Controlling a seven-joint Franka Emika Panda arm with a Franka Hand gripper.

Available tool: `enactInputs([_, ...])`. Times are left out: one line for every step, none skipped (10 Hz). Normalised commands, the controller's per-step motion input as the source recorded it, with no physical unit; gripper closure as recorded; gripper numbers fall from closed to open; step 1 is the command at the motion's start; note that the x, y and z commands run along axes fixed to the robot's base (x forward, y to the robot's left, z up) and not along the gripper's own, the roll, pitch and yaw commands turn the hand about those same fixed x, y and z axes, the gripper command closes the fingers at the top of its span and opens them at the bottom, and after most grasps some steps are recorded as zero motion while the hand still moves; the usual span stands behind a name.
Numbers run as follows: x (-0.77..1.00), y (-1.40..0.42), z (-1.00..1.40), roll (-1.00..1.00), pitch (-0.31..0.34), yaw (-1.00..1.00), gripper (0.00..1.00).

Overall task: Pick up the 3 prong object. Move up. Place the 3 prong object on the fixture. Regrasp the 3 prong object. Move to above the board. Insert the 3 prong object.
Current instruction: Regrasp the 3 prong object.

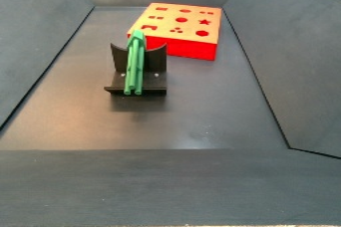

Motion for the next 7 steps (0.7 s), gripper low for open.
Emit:
enactInputs([-0.03, -0.59, 0.18, 1.0, 0.038, 0.01, 0.0])
enactInputs([-0.02, -0.3, 0.1, 1.0, 0.035, 0.01, 0.0])
enactInputs([-0.02, -0.16, 0.08, 1.0, 0.033, 0.01, 0.0])
enactInputs([-0.02, -0.04, 0.04, 1.0, 0.029, 0.01, 0.0])
enactInputs([0.0, -0.05, 0.02, 1.0, 0.026, 0.01, 0.0])
enactInputs([0.01, -0.04, 0.02, 1.0, 0.024, 0.02, 0.0])
enactInputs([0.01, -0.03, 0.02, 1.0, 0.026, 0.02, 0.0])
